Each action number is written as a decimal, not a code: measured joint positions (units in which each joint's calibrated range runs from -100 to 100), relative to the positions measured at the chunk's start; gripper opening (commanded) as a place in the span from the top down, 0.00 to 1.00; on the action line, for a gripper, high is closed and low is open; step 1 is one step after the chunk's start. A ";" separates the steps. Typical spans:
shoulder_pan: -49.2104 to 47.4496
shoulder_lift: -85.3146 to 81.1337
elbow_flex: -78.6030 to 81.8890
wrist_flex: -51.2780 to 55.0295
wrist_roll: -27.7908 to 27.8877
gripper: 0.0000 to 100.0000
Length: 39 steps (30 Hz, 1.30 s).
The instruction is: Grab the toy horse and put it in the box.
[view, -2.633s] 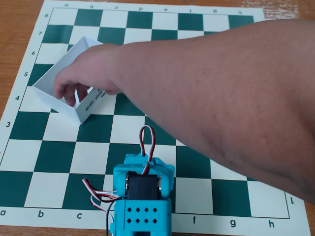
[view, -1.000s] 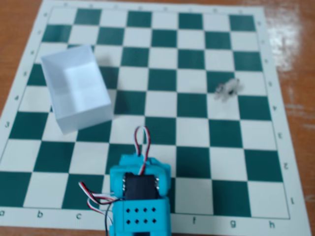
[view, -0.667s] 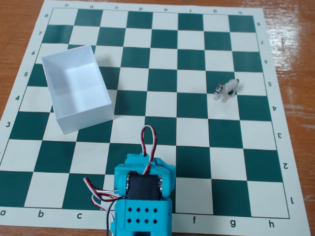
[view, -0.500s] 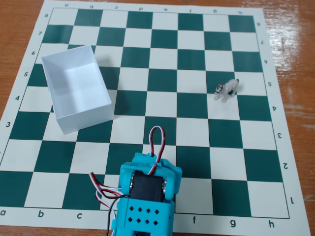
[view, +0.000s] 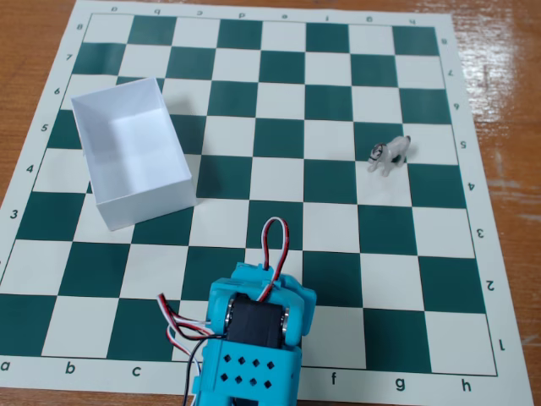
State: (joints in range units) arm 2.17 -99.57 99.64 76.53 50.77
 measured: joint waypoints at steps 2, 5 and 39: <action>0.00 0.00 0.00 0.00 0.00 1.00; -0.37 0.00 0.00 0.00 0.00 1.00; -1.12 0.00 0.00 0.26 0.10 1.00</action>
State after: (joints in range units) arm 1.05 -99.57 99.64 76.80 50.87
